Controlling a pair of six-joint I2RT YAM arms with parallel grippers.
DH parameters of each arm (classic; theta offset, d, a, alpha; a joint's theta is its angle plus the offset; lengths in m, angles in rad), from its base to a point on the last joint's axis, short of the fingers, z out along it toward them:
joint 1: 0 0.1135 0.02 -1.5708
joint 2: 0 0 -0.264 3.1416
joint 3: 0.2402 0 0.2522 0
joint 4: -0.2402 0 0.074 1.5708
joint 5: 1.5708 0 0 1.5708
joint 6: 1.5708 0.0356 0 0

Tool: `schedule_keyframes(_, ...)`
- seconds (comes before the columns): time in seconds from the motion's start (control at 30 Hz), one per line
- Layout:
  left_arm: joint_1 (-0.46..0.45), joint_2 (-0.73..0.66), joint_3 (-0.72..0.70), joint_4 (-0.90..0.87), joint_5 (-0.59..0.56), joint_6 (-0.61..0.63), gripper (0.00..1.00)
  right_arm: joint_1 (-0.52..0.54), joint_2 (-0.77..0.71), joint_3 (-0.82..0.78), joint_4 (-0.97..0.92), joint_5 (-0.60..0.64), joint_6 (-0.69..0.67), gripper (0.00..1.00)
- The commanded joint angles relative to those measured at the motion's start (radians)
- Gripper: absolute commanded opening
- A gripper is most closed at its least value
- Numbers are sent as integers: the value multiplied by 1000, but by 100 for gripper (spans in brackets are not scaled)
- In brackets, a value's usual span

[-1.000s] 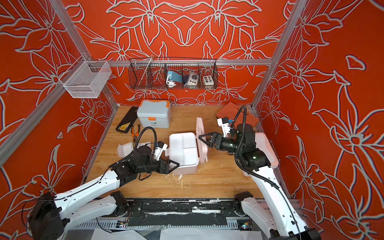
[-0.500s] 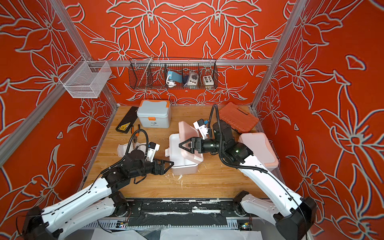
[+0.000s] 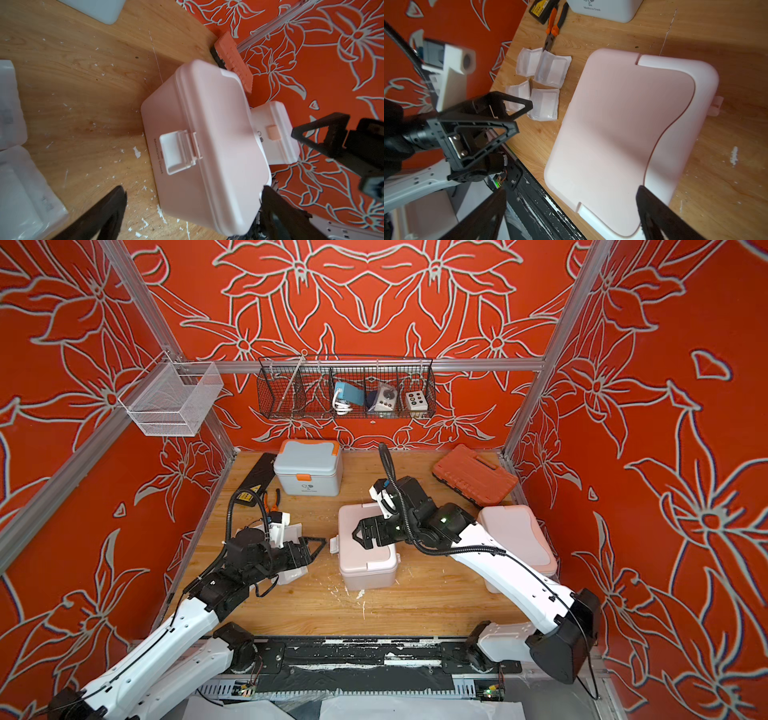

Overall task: Open first aid kits and take out gauze
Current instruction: Close the lid of the first aid kit, then fasten the fastener of the first aid kit.

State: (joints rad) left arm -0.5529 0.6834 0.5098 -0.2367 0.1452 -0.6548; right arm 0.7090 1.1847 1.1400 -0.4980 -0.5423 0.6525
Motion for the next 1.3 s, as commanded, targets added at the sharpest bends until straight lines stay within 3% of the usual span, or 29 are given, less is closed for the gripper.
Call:
schedule_keyframes(0.0, 58, 21, 21, 71, 100, -8, 98, 31, 31, 68, -144, 164, -105, 98)
schedule_keyframes(0.13, 181, 62, -11, 167, 276, -42, 98, 95, 119, 177, -306, 339, -206, 98)
schedule_keyframes(0.23, 278, 103, -59, 284, 439, -104, 98, 116, 196, 250, -387, 379, -235, 93)
schedule_keyframes(0.33, 332, 138, -103, 413, 539, -164, 97, 140, 268, 314, -437, 399, -274, 79)
schedule_keyframes(0.47, 359, 195, -149, 545, 599, -215, 97, 169, 329, 368, -446, 411, -292, 50)
schedule_keyframes(0.5, 364, 210, -159, 577, 608, -227, 98, 175, 347, 386, -449, 411, -296, 47)
schedule_keyframes(0.67, 372, 281, -219, 762, 649, -319, 98, 202, 423, 435, -448, 375, -307, 40)
schedule_keyframes(1.0, 369, 388, -259, 929, 664, -384, 98, 203, 506, 370, -408, 319, -266, 37)
schedule_keyframes(1.27, 340, 448, -273, 1053, 662, -441, 97, 202, 466, 258, -356, 304, -220, 36)
